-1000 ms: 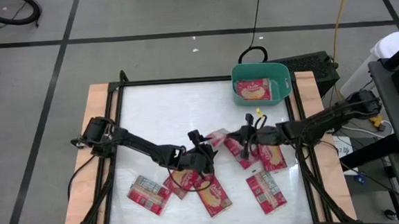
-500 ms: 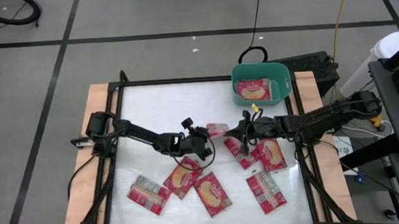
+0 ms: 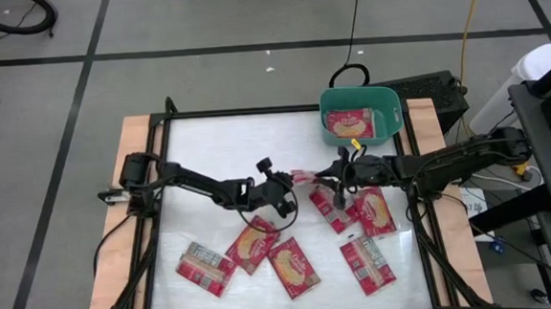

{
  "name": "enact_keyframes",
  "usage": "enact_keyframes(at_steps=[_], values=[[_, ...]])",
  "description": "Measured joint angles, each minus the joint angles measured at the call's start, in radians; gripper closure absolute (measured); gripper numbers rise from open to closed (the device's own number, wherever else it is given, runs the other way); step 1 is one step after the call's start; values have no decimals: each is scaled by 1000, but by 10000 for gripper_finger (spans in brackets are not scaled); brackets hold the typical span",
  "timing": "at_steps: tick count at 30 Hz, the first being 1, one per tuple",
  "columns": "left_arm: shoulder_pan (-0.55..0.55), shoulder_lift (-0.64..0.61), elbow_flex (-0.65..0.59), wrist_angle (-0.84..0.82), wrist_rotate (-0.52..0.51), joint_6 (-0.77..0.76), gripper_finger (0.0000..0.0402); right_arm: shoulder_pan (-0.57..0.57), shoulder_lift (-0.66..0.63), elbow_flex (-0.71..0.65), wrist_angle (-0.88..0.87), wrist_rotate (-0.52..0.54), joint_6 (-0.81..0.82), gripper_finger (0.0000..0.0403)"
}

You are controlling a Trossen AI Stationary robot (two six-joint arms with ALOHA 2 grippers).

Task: Sort popcorn bags into baskets
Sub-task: Put the red popcorn bag into the green bin

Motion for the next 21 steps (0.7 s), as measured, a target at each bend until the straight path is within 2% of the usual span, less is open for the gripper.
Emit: enact_keyframes(at_steps=[5, 12, 15, 18, 21], values=[[15, 1, 0, 30, 45, -1, 400, 0, -1, 0, -17, -19, -13, 320], [26, 1, 1, 43, 84, -14, 400, 1, 3, 0, -70, -23, -46, 236], [31, 1, 2, 65, 108, -18, 401, 1, 5, 0, -98, -24, -78, 211], [30, 1, 3, 90, 117, -16, 401, 1, 12, -1, -115, -30, -95, 215], [32, 0, 3, 93, 120, -16, 401, 1, 11, -1, -111, -32, -113, 255]])
